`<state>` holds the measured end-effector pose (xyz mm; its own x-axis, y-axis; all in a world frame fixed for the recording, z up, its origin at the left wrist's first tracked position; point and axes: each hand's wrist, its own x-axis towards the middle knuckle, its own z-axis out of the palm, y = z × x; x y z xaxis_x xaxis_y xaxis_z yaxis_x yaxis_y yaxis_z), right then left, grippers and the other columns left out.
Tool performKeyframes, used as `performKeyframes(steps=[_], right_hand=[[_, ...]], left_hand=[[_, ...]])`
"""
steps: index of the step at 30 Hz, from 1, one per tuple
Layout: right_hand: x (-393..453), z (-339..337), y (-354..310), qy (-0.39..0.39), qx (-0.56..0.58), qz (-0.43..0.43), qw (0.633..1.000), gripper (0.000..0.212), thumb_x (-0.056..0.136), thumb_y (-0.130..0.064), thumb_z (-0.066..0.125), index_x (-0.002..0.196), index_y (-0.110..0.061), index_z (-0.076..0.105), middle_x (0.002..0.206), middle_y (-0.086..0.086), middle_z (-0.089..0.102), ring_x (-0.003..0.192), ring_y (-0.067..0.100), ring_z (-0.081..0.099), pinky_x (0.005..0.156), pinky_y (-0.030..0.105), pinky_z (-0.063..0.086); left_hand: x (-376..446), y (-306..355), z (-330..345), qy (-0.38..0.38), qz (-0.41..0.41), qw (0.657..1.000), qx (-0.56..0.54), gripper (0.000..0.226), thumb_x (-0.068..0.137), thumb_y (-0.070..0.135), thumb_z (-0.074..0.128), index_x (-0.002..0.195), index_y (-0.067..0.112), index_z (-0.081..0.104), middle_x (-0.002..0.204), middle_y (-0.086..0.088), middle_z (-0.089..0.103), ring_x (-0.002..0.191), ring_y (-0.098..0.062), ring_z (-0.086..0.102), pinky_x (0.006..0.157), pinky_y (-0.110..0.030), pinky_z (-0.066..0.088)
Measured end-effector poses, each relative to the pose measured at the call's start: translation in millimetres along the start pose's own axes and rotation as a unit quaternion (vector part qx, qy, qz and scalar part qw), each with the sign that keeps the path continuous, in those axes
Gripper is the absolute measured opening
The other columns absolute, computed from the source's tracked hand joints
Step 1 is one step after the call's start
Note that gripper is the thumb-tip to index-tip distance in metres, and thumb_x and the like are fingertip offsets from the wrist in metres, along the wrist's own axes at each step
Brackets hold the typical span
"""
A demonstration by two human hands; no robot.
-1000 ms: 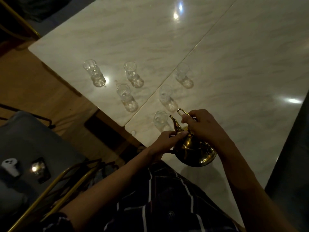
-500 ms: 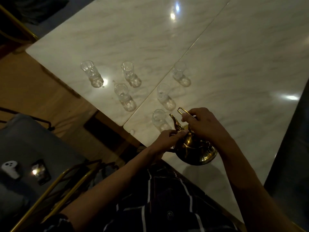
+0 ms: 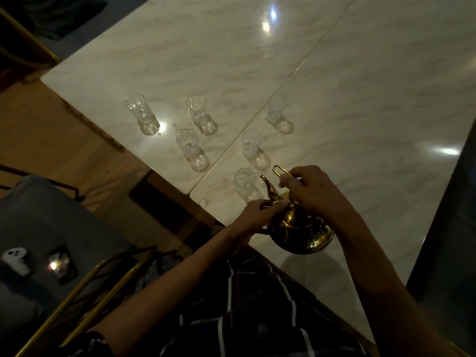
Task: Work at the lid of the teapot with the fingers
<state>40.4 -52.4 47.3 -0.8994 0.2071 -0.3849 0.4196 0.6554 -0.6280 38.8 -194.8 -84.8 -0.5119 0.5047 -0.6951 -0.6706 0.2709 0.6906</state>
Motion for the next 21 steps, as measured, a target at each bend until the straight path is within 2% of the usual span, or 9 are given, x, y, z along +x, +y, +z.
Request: performKeyframes(steps=[4,7,11,17,21], right_hand=[[-0.6,-1.6,-1.5,-0.002,-0.001,-0.003,1.000,0.032,0.099,-0.035,0.052,0.099,-0.012,0.075,0.075,-0.012,0.058,0.083,0.014,0.064,0.073,0.030,0.050],[-0.6,-2.4,-1.1,0.001,-0.003,-0.006,1.000,0.033,0.099,-0.036,0.052,0.099,-0.013,0.076,0.077,-0.010,0.060,0.087,0.017,0.066,0.079,0.034,0.052],[-0.4,-3.0,-0.4,0.005,0.008,-0.003,1.000,0.033,0.098,-0.036,0.053,0.097,-0.012,0.076,0.078,-0.008,0.061,0.086,0.019,0.067,0.079,0.035,0.054],[-0.9,-3.4,-1.8,-0.001,0.008,0.000,1.000,0.033,0.099,-0.036,0.053,0.097,-0.012,0.076,0.079,-0.005,0.063,0.087,0.019,0.067,0.081,0.038,0.055],[-1.4,-2.8,-3.1,-0.008,0.006,0.003,1.000,0.034,0.099,-0.037,0.052,0.099,-0.012,0.075,0.079,-0.008,0.062,0.087,0.018,0.067,0.080,0.038,0.056]], left_hand=[[1.3,0.1,-0.1,0.002,0.001,1.000,0.000,0.079,0.072,0.073,0.074,0.126,0.016,0.069,0.117,-0.002,0.077,0.103,-0.016,0.076,0.090,-0.042,0.063],[1.4,0.4,1.0,0.007,0.007,1.000,0.004,0.071,0.076,0.072,0.073,0.124,0.019,0.070,0.114,0.000,0.078,0.102,-0.014,0.076,0.090,-0.043,0.063],[-1.3,1.9,3.2,0.015,0.024,1.000,0.014,0.056,0.088,0.065,0.068,0.120,0.020,0.072,0.108,0.002,0.079,0.095,-0.009,0.077,0.087,-0.038,0.064],[-3.4,1.5,4.1,0.014,0.021,1.000,0.017,0.066,0.081,0.072,0.068,0.120,0.018,0.072,0.110,-0.001,0.079,0.098,-0.012,0.077,0.089,-0.040,0.064],[-5.5,3.7,3.6,0.017,0.014,1.000,0.021,0.057,0.089,0.065,0.067,0.119,0.016,0.072,0.109,-0.001,0.079,0.099,-0.013,0.076,0.094,-0.043,0.062]])
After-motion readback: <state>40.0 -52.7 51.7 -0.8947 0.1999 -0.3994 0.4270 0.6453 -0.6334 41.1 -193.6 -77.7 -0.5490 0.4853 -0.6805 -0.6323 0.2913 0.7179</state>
